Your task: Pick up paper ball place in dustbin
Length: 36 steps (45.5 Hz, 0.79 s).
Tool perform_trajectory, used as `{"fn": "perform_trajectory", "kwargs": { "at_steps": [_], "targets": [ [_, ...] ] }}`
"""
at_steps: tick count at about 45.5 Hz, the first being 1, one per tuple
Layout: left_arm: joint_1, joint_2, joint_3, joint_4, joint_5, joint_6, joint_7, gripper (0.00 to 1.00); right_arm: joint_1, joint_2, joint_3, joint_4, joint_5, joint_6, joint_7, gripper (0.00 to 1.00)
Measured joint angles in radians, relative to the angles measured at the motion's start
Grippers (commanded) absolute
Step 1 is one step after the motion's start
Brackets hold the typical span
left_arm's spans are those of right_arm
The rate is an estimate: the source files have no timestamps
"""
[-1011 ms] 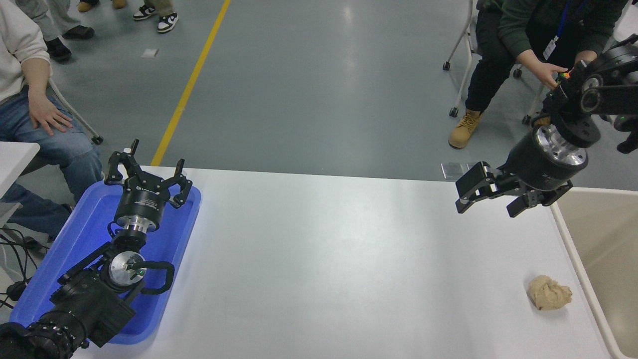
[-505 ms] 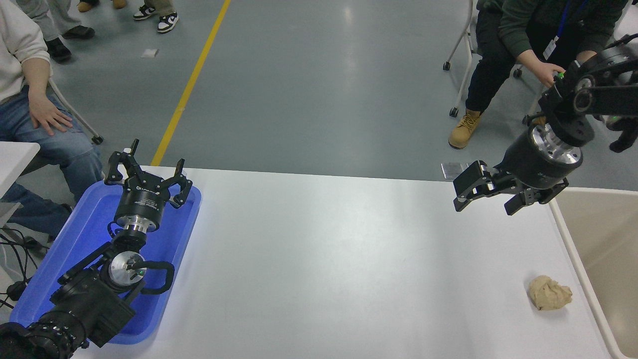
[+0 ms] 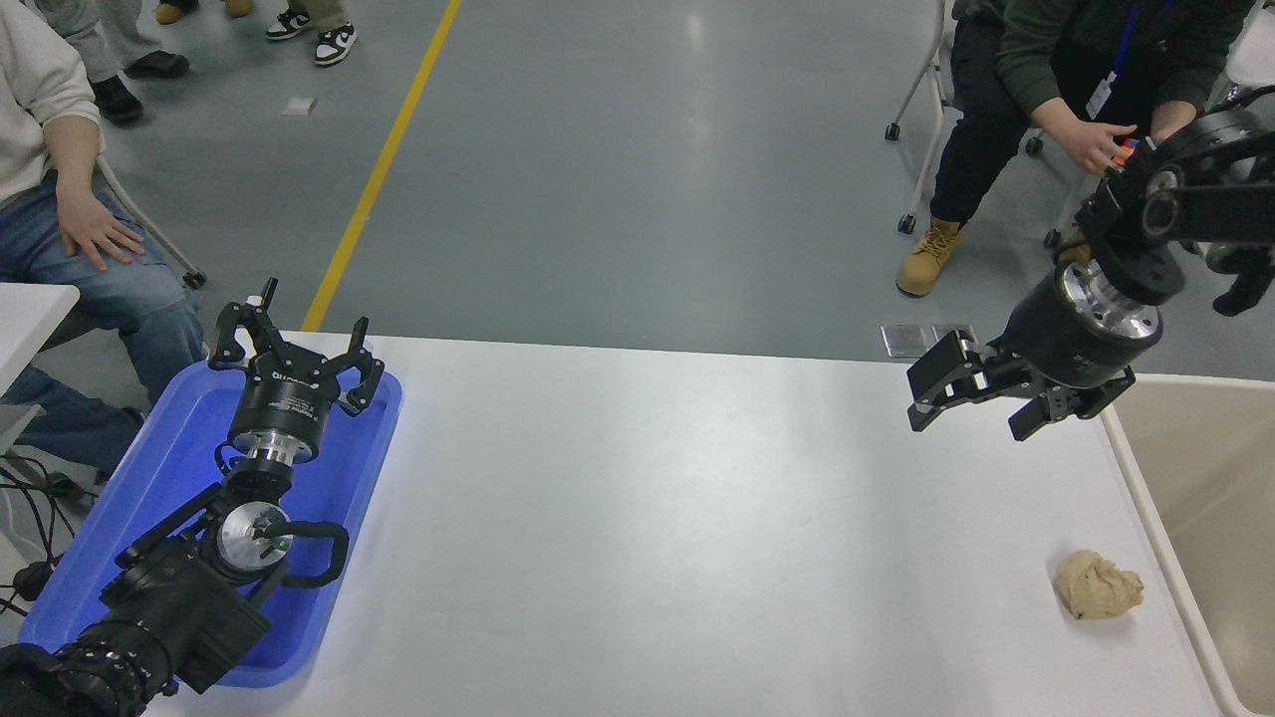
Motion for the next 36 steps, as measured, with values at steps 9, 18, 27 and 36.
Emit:
{"fn": "perform_trajectory", "kwargs": {
  "at_steps": [9, 18, 27, 36],
  "targets": [
    [0.0, 0.0, 0.0, 0.0, 0.0, 0.0, 0.0, 1.0, 0.015, -0.002, 0.003, 0.0, 0.002, 0.0, 0.0, 1.0],
    [0.0, 0.0, 0.0, 0.0, 0.0, 0.0, 0.0, 1.0, 0.034, -0.008, 0.005, 0.0, 0.003, 0.0, 0.0, 1.0],
    [0.0, 0.0, 0.0, 0.0, 0.0, 0.0, 0.0, 1.0, 0.051, -0.018, 0.014, 0.0, 0.002, 0.0, 0.001, 1.0],
    [0.0, 0.0, 0.0, 0.0, 0.0, 0.0, 0.0, 1.0, 0.036, -0.02, 0.02, -0.022, -0.011, 0.0, 0.001, 1.0]
  ]
}}
